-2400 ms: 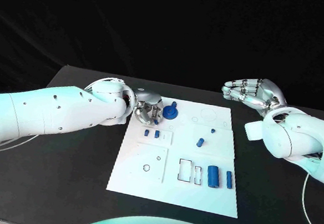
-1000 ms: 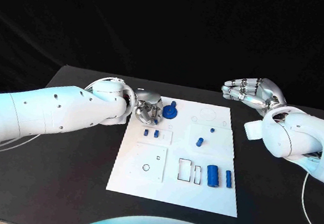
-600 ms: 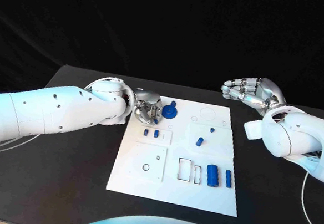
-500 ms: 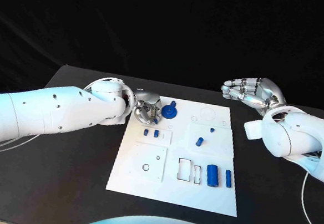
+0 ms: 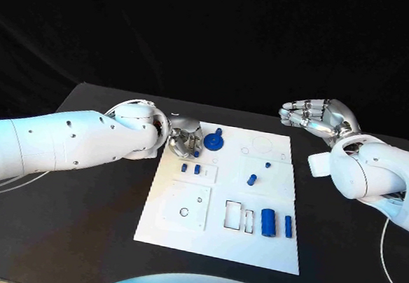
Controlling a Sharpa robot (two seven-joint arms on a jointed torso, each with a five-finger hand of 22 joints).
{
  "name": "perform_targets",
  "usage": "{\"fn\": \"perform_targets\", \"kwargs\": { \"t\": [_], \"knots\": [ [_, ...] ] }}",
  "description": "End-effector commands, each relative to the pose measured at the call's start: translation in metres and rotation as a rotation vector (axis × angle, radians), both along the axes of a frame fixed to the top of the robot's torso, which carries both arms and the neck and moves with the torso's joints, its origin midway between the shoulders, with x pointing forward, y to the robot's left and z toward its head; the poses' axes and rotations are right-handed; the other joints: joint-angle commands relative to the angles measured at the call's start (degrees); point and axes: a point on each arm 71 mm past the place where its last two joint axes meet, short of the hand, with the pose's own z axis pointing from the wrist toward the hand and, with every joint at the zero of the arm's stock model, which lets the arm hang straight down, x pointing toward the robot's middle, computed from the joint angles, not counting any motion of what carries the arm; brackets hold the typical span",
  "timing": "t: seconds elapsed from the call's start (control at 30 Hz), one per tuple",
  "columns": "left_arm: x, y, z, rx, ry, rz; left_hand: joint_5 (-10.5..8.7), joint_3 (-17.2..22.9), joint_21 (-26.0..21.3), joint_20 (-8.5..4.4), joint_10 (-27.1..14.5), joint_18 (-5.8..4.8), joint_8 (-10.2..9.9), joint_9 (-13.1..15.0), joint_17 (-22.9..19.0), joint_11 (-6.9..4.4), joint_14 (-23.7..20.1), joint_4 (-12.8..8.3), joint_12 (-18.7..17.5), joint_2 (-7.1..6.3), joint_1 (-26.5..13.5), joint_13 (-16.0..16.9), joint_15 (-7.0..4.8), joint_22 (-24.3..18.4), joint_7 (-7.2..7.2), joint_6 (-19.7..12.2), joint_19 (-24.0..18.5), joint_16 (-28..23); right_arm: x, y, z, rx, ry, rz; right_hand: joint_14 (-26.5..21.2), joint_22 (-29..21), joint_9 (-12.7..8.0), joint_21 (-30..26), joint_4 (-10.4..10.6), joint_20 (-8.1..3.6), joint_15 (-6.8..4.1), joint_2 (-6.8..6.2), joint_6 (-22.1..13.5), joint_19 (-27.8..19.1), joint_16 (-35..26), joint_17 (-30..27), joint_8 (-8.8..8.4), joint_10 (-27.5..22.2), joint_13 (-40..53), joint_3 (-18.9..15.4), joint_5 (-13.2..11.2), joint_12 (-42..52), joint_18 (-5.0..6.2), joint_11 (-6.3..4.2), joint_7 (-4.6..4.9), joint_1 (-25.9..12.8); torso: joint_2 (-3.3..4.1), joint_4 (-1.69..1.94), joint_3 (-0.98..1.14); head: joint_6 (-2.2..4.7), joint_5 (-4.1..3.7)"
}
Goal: Assemble the parts on the task board
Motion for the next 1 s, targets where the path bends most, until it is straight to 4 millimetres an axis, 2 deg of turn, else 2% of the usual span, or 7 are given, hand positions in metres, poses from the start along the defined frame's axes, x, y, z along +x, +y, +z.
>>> {"fn": "perform_targets", "kwargs": {
  "t": [0.03,0.63,0.67,0.77,0.83,0.93,1.0],
  "knots": [
    [-0.001,0.000,-0.001,0.014,0.006,-0.003,0.13,-0.44,-0.26,0.05,0.23,0.35,-0.69,-0.12,-0.02,0.13,-0.16,0.16,-0.34,-0.37,-0.63,0.12,0.21,-0.07,-0.15,-0.76,-0.31,0.00,0.000,0.002,0.000,0.002,-0.006,0.018,-0.21,-0.05,-0.07,0.13,0.01,-0.11,-0.23,-0.18,0.31,-0.27,0.36,-0.05,0.11,0.03,-0.06,0.42,0.12,0.16,0.66,-0.16,0.60,0.14,0.03,0.00,0.04,0.02,0.05],
    [0.003,0.009,0.000,0.016,-0.011,0.030,0.15,-0.36,-0.83,-0.16,0.81,0.40,-3.64,-1.13,0.75,-0.08,0.00,0.34,-1.46,-1.03,-0.04,0.29,0.04,-0.65,0.25,-4.31,0.00,0.25,0.001,-0.001,-0.002,-0.022,0.007,0.030,0.05,-0.05,-0.14,0.21,-0.40,-0.12,-0.31,-0.46,0.30,0.22,0.72,-0.10,0.06,-0.05,-0.07,0.85,0.15,0.03,0.69,-0.17,0.60,0.62,-0.01,-0.04,0.06,0.12,0.11],
    [0.003,0.010,0.001,0.011,-0.016,0.034,0.15,-0.30,-0.83,-0.18,0.88,0.39,-3.89,-1.24,0.77,-0.11,0.01,0.31,-1.54,-1.02,0.11,0.32,0.01,-0.63,0.25,-4.64,0.07,0.26,0.001,-0.002,-0.002,-0.030,0.008,0.037,0.70,-0.12,-0.19,0.28,-0.82,-0.15,-0.44,-0.65,0.43,0.49,1.34,-0.05,0.07,-0.15,-0.08,1.65,1.54,-0.18,0.74,-0.21,0.57,1.09,-0.03,-0.04,0.03,0.17,0.07],
    [0.003,0.015,0.006,-0.025,-0.044,0.046,0.15,-0.11,-0.82,-0.24,1.00,0.39,-4.43,-1.47,1.08,-0.11,0.12,0.12,-1.71,-1.04,0.57,0.36,-0.01,-0.63,0.33,-5.34,0.20,0.34,0.002,-0.002,-0.003,-0.075,0.002,0.074,3.43,0.05,-0.30,1.45,-2.30,-0.56,-1.18,-1.22,1.11,2.65,3.39,0.45,0.20,0.09,-0.09,4.39,-1.12,-0.58,0.93,-0.57,0.23,2.48,-0.11,-0.07,0.03,0.25,0.11],
    [0.004,0.017,0.009,-0.046,-0.058,0.051,0.17,0.19,-0.90,-0.28,0.92,0.42,-4.68,-1.58,0.95,-0.01,0.10,-0.08,-1.93,-0.96,1.03,0.36,0.02,-0.84,0.43,-5.57,0.18,0.30,0.002,-0.002,-0.003,-0.100,-0.004,0.092,4.34,0.09,-0.33,1.81,-2.93,-0.78,-1.49,-1.51,1.47,3.35,4.02,0.68,0.26,0.42,-0.10,5.68,-1.66,-0.67,0.97,-0.80,-0.02,3.00,-0.15,-0.08,0.03,0.27,0.13],
    [0.004,0.022,0.016,-0.104,-0.077,0.066,0.16,0.83,-1.85,-0.21,0.16,0.73,-4.47,-1.52,-1.49,0.45,-0.73,-0.38,-2.67,-0.88,1.65,0.23,0.32,-2.70,0.66,-4.75,-0.95,-0.46,0.003,-0.003,-0.004,-0.168,-0.022,0.137,7.87,0.95,-0.34,4.45,-4.64,-2.29,-2.91,-2.84,2.78,8.03,6.04,1.94,0.46,2.23,-0.14,10.28,-2.31,-0.88,0.98,-1.89,-0.89,3.90,-0.19,-0.08,0.06,0.45,0.19],
    [0.004,0.026,0.021,-0.165,-0.073,0.084,0.17,1.17,-1.81,-0.17,0.13,0.73,-4.39,-1.50,-1.37,0.50,-0.75,-0.56,-2.80,-0.78,1.96,0.24,0.39,-2.64,0.68,-4.44,-0.97,-0.50,0.003,-0.003,-0.004,-0.228,-0.036,0.173,9.77,1.42,-0.28,5.68,-5.24,-3.02,-3.62,-3.17,3.31,10.19,6.88,2.67,0.57,3.08,-0.14,12.03,-2.42,-0.99,0.99,-2.28,-1.16,4.01,-0.21,-0.09,0.07,0.52,0.18]
  ]
}}
